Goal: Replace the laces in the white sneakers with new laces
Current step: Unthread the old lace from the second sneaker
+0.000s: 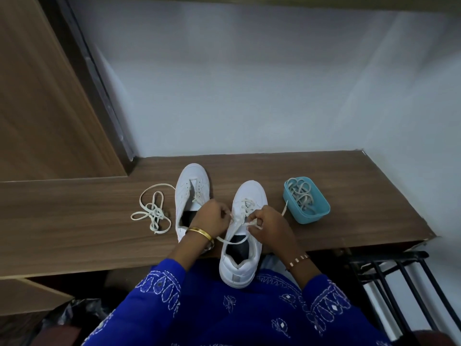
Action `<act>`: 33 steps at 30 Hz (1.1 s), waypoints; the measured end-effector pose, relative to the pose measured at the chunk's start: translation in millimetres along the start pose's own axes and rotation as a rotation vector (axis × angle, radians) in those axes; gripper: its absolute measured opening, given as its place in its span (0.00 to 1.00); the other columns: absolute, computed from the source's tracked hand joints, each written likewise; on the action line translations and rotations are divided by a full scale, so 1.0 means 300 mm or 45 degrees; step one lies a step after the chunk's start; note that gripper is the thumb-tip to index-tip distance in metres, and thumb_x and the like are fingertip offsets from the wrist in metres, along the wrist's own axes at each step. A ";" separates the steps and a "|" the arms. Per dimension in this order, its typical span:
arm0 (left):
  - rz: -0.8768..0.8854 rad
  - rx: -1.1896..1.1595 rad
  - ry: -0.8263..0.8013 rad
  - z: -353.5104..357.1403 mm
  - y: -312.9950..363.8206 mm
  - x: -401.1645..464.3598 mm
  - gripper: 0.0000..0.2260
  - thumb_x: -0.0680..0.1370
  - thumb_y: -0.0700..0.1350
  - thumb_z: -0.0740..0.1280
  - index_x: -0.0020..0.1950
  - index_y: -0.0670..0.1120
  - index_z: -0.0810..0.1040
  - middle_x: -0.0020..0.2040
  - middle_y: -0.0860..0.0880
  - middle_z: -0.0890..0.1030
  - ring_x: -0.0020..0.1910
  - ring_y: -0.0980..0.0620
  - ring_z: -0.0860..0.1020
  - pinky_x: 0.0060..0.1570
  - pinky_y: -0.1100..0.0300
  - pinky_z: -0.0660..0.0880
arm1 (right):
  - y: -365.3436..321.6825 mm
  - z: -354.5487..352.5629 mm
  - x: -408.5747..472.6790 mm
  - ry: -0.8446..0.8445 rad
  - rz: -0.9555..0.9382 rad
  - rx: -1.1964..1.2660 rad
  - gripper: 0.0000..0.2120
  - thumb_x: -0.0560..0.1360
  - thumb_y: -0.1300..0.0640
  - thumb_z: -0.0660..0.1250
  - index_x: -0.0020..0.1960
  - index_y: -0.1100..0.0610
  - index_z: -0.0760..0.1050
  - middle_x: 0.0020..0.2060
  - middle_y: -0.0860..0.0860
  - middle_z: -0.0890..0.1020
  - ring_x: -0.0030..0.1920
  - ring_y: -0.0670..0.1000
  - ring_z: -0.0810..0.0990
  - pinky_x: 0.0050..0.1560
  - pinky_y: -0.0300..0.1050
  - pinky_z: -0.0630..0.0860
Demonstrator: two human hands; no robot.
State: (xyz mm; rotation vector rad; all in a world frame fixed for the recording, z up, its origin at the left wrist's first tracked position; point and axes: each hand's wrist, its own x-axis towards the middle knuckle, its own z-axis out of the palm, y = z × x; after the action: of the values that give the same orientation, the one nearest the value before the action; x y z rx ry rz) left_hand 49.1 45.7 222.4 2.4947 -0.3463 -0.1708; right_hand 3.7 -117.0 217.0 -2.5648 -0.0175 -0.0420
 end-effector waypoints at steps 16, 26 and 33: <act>0.067 0.086 0.060 0.065 0.024 -0.073 0.07 0.74 0.48 0.66 0.48 0.46 0.76 0.44 0.49 0.82 0.46 0.49 0.78 0.41 0.61 0.69 | -0.019 0.051 -0.002 0.283 -0.240 -0.299 0.07 0.64 0.64 0.72 0.32 0.58 0.74 0.31 0.53 0.75 0.31 0.55 0.75 0.31 0.44 0.64; -0.020 0.335 0.083 0.069 0.054 -0.053 0.08 0.75 0.51 0.63 0.46 0.47 0.76 0.46 0.47 0.82 0.49 0.46 0.79 0.47 0.58 0.69 | 0.026 0.026 -0.031 -0.015 0.316 1.092 0.06 0.76 0.65 0.64 0.41 0.58 0.75 0.39 0.51 0.77 0.40 0.47 0.74 0.43 0.34 0.72; -0.055 0.442 0.058 0.073 0.075 -0.051 0.09 0.75 0.50 0.63 0.49 0.46 0.75 0.47 0.47 0.82 0.50 0.45 0.78 0.50 0.57 0.66 | 0.016 0.011 -0.033 -0.107 0.454 1.658 0.08 0.75 0.66 0.61 0.39 0.60 0.74 0.35 0.53 0.79 0.38 0.50 0.77 0.40 0.38 0.77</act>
State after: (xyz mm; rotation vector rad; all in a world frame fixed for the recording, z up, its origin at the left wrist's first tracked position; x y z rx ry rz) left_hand 25.4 20.4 218.6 2.8448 -0.3262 -0.0760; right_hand -6.0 -119.2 211.2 -1.2393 0.2844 0.1623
